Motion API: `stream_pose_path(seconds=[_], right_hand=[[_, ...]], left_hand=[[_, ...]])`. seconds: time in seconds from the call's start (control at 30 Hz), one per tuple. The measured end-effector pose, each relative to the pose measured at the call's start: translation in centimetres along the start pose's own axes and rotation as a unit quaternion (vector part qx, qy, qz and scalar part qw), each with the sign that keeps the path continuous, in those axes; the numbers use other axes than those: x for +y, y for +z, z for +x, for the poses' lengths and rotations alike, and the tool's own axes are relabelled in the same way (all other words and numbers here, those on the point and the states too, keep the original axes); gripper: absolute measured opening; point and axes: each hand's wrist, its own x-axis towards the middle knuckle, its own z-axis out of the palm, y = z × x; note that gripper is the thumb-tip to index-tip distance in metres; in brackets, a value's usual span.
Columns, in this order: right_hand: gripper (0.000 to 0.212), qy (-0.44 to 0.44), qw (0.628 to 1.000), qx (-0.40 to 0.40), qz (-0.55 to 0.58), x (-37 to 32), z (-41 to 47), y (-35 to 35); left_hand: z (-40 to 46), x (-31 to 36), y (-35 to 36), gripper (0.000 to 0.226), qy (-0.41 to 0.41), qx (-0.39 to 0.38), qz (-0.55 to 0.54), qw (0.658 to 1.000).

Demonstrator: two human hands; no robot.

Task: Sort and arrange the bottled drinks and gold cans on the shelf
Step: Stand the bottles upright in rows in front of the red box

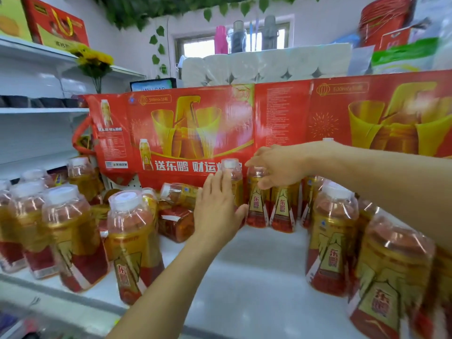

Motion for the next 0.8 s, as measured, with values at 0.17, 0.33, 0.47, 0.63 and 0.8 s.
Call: stream_pose_path(seconds=[0.17,0.33,0.47,0.63,0.8], right_hand=[[0.054,-0.008,0.985,0.169,0.033,-3.1,-5.4,0.7],[0.044,-0.038,0.939,0.288,0.186,-8.5,-7.7,2.8],[0.046,-0.093,0.903,0.293,0.301,-13.5,-6.3,3.8],[0.084,-0.108,0.86,0.256,0.427,-19.6,-3.6,4.4],[0.105,-0.06,0.838,0.273,0.469,-23.7,-1.5,6.1]], left_hand=[[-5.2,0.8,-4.8,0.065,0.066,0.113,0.018,0.991],[-10.7,-1.8,-7.9,0.034,0.117,0.239,-0.036,0.963],[-12.9,-5.9,-9.9,0.029,0.09,0.271,-0.054,0.957],[-14.6,-11.6,-11.6,0.05,-0.02,0.257,-0.074,0.963],[-16.0,-16.5,-11.8,0.091,-0.128,0.155,-0.127,0.971]])
